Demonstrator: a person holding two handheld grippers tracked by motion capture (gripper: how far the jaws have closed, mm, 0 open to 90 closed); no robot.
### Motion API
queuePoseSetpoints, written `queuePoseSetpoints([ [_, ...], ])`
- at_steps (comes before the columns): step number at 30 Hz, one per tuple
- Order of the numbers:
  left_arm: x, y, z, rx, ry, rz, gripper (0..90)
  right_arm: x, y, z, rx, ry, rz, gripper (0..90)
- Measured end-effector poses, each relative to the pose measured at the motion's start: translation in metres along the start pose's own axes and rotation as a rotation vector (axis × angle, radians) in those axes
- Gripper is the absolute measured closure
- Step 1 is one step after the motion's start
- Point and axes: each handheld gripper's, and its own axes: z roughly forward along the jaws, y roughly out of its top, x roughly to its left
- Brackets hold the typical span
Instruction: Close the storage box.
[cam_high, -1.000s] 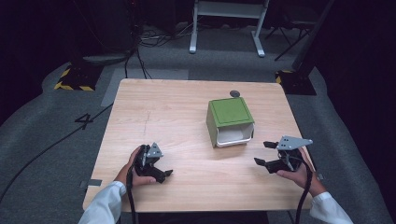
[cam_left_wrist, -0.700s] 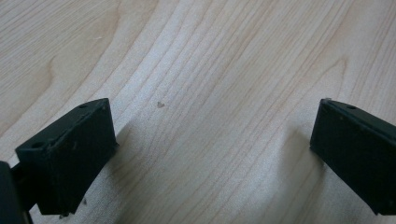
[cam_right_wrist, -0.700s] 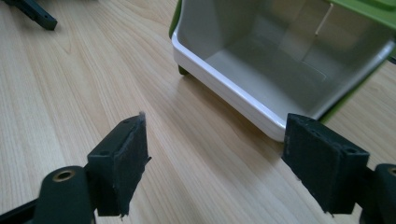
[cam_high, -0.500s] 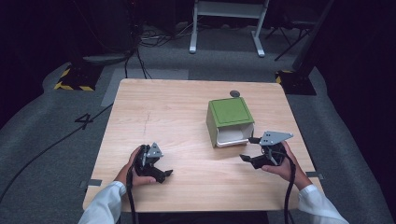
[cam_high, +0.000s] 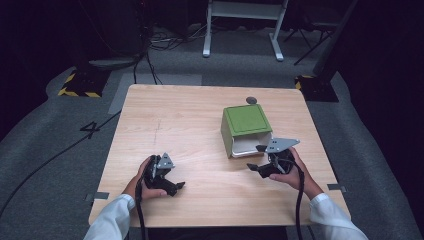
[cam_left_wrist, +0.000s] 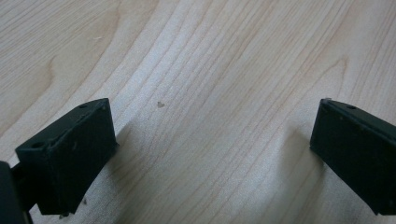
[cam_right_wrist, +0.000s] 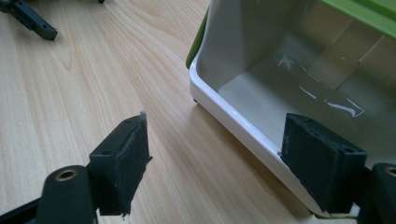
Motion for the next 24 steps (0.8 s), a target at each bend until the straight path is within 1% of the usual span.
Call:
queuePoseSetpoints([
  [4,0.000,0.000,0.000,-0.001,0.000,-0.001,0.4,-0.003,0.001,0.006,0.009,0.002,0.005,23.5],
  [5,0.000,0.000,0.000,0.000,0.000,0.000,0.4,-0.004,0.001,0.010,0.016,0.004,0.013,23.4],
  [10,0.000,0.000,0.000,0.000,0.000,0.000,0.4,-0.010,-0.001,0.017,0.029,0.008,0.037,22.7],
  [14,0.000,0.000,0.000,0.000,0.000,-0.001,0.4,-0.012,-0.003,0.019,0.038,0.005,0.047,22.7],
  [15,0.000,0.000,0.000,0.000,0.000,0.000,0.4,-0.015,-0.005,0.019,0.039,0.010,0.062,22.8],
  [17,0.000,0.000,0.000,0.001,0.000,0.000,0.4,-0.016,-0.006,0.019,0.039,0.013,0.066,22.8],
  [19,0.000,0.000,0.000,0.000,0.000,0.000,0.4,-0.018,-0.009,0.018,0.042,0.023,0.079,25.1],
  [24,0.000,0.000,0.000,0.000,0.000,0.001,0.4,-0.018,-0.013,0.015,0.056,0.032,0.070,32.4],
])
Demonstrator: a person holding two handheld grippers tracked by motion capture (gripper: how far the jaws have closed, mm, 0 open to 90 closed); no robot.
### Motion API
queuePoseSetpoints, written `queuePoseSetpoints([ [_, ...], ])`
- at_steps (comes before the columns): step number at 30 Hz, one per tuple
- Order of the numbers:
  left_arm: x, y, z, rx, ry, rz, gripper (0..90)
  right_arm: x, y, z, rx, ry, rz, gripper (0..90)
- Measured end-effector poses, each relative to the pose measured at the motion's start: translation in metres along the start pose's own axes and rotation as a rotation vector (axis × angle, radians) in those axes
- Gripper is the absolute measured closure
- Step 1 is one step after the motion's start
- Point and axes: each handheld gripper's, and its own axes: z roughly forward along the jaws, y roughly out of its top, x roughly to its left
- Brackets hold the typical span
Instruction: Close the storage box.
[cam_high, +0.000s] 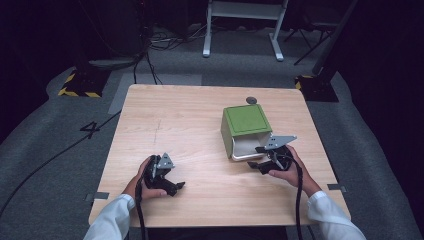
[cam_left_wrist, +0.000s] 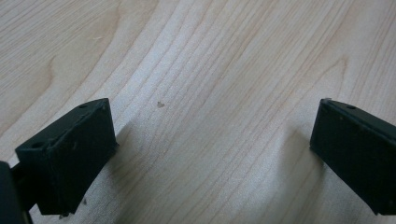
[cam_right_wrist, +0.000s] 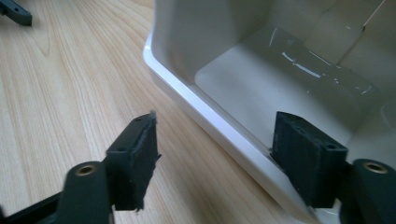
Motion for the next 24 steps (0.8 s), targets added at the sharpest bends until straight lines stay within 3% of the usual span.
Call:
queuePoseSetpoints([
  [16,0.000,0.000,0.000,0.001,0.003,0.000,0.5,0.011,-0.025,-0.022,0.028,0.015,-0.027,53.5],
  [24,0.000,0.000,0.000,0.001,0.004,-0.002,0.4,0.018,-0.037,-0.035,0.020,0.033,-0.041,55.4],
])
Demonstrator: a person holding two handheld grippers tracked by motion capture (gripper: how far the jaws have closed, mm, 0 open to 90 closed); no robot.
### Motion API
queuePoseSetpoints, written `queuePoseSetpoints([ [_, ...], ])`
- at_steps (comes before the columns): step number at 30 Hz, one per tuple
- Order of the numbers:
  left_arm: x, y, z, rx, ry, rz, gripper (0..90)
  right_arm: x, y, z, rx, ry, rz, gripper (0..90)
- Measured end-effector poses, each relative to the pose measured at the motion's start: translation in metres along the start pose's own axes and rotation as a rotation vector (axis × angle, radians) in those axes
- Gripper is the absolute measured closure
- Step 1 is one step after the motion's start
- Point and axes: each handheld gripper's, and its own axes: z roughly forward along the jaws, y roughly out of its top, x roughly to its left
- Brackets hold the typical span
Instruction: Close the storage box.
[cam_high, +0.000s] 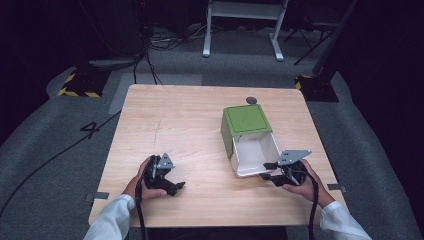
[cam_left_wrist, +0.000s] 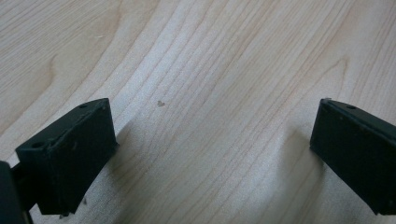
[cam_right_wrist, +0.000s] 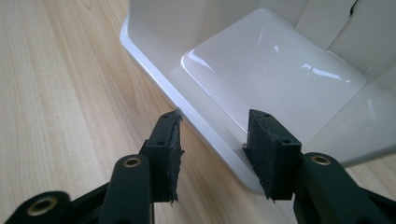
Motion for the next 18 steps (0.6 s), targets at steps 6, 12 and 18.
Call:
queuePoseSetpoints([
  [6,0.000,0.000,0.000,-0.001,0.001,-0.002,0.5,0.007,-0.004,-0.003,0.005,0.019,-0.011,55.3],
  [12,0.000,0.000,0.000,0.000,0.002,-0.002,0.5,0.011,-0.008,-0.006,0.003,0.023,-0.011,54.8],
  [18,0.000,0.000,0.000,-0.001,0.002,-0.002,0.5,0.016,-0.012,-0.009,0.001,0.026,-0.010,54.2],
])
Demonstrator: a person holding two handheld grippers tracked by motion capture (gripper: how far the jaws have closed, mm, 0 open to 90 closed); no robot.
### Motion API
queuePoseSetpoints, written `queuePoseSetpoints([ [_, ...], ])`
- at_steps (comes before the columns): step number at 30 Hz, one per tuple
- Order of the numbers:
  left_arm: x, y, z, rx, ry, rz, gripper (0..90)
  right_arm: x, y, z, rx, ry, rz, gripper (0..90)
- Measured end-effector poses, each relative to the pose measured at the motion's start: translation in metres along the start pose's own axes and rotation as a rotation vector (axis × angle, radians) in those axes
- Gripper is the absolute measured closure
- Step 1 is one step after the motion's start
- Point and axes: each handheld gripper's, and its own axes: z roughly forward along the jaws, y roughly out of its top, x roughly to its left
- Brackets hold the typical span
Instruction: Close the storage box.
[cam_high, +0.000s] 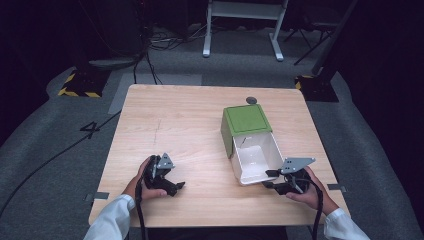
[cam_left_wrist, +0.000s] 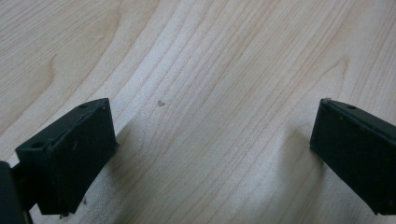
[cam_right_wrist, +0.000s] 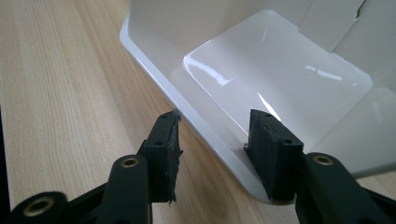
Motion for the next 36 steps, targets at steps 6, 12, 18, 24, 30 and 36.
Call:
queuePoseSetpoints([
  [6,0.000,0.000,0.000,-0.001,0.002,-0.005,0.4,0.002,-0.002,-0.002,0.002,0.001,-0.002,53.5],
  [12,0.000,0.000,0.000,-0.002,0.002,-0.004,0.5,0.004,-0.004,-0.004,0.005,-0.001,-0.006,52.2],
  [18,0.000,0.000,0.000,0.000,0.001,-0.003,0.5,0.005,-0.003,-0.004,0.012,-0.005,-0.010,51.7],
  [24,0.000,0.000,0.000,-0.001,0.001,-0.003,0.5,0.006,0.002,-0.011,-0.018,-0.017,-0.015,48.6],
  [30,0.000,0.000,0.000,0.000,0.002,-0.003,0.4,0.006,0.006,-0.022,-0.050,-0.032,-0.018,46.2],
  [36,0.000,0.000,0.000,-0.001,0.001,-0.003,0.5,0.008,0.011,-0.031,-0.062,-0.041,-0.041,43.5],
])
